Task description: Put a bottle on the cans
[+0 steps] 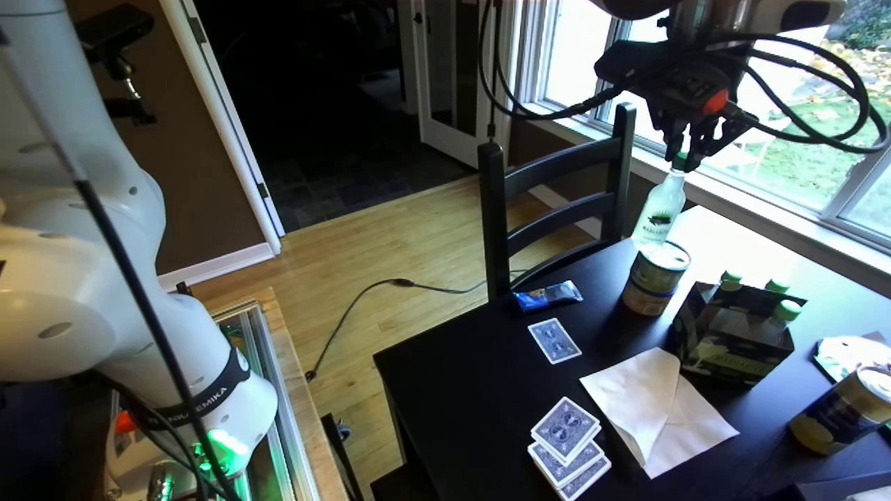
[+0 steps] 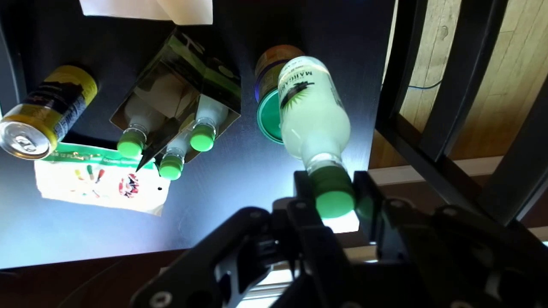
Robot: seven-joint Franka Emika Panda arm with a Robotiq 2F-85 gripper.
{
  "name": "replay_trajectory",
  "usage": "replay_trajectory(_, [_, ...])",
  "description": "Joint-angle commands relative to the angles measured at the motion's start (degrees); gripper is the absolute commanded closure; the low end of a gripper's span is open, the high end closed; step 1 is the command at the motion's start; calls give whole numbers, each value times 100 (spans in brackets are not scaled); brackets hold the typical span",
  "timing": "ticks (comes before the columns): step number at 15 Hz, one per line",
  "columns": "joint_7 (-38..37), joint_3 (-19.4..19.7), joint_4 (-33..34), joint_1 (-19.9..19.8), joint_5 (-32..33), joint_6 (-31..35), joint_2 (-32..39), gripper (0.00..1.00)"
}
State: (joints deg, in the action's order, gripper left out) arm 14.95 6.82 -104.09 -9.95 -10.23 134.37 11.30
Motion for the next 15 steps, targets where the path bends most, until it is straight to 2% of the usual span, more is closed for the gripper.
replay_trajectory(1, [-249, -78, 950, -2, 65, -307, 697, 93])
replay_trajectory(7, [-412, -146, 1856, -61, 141, -496, 1459, 93])
replay_trajectory(15, [-425, -199, 2562, -153, 99, -667, 2021, 93])
